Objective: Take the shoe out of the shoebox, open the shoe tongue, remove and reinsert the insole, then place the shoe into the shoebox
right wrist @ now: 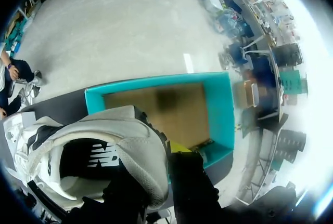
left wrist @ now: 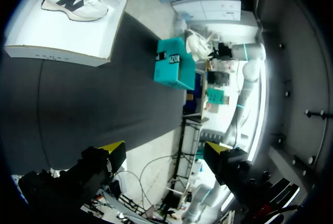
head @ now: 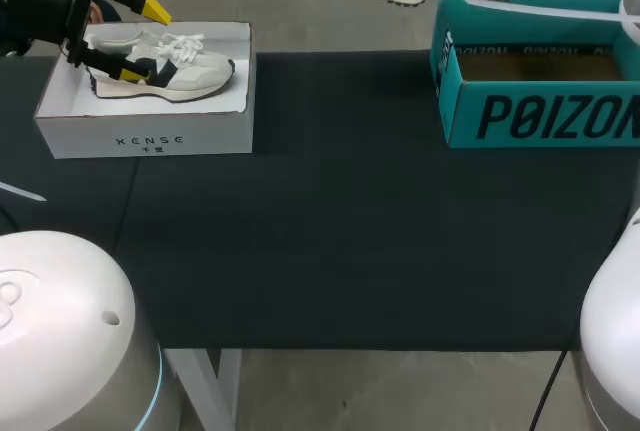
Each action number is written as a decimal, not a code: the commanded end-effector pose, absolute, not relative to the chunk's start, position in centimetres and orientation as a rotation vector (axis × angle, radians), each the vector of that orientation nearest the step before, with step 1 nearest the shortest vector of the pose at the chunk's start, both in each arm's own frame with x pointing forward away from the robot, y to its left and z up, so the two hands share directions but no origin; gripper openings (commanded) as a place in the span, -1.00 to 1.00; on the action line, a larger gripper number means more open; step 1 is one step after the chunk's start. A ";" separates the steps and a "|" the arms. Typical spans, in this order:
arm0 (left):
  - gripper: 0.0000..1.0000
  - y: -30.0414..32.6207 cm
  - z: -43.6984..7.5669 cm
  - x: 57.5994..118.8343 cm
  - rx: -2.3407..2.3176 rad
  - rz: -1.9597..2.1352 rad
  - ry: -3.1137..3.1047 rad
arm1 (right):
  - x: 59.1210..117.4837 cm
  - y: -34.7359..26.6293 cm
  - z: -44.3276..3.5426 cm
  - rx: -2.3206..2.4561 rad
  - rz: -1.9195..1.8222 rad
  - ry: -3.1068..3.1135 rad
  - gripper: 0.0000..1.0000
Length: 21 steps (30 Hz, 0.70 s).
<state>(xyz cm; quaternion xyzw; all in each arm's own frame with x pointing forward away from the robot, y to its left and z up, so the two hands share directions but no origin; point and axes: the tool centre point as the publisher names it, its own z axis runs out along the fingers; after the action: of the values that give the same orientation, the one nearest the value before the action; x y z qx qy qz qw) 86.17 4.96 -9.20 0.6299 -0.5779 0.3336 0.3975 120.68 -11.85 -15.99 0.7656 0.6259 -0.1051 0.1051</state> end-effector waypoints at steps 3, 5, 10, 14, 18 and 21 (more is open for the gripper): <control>1.00 4.9 -9.2 86.2 1.596 0.842 -1.465 | 119.9 -11.9 -15.9 2.225 -0.255 1.832 -1.00; 1.00 4.9 -9.2 86.2 1.596 0.842 -1.465 | 119.9 -11.9 -15.9 2.225 -0.255 1.832 -1.00; 1.00 4.9 -9.2 86.2 1.596 0.842 -1.465 | 119.9 -11.9 -15.9 2.225 -0.255 1.832 -1.00; 1.00 4.9 -9.2 86.2 1.596 0.842 -1.465 | 119.9 -11.9 -15.9 2.225 -0.255 1.832 -1.00; 1.00 4.9 -9.2 86.2 1.596 0.842 -1.465 | 119.9 -12.3 -16.3 2.186 -0.253 1.827 -1.00; 1.00 4.9 -9.2 86.2 1.596 0.842 -1.465 | 120.0 -13.0 -16.6 2.167 -0.235 1.793 -1.00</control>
<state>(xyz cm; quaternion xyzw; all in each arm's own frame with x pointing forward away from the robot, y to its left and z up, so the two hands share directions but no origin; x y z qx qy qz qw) 86.17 4.96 -9.20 0.6299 -0.5779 0.3336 0.3974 120.75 -12.68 -16.16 0.7592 0.6269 -0.0954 0.1466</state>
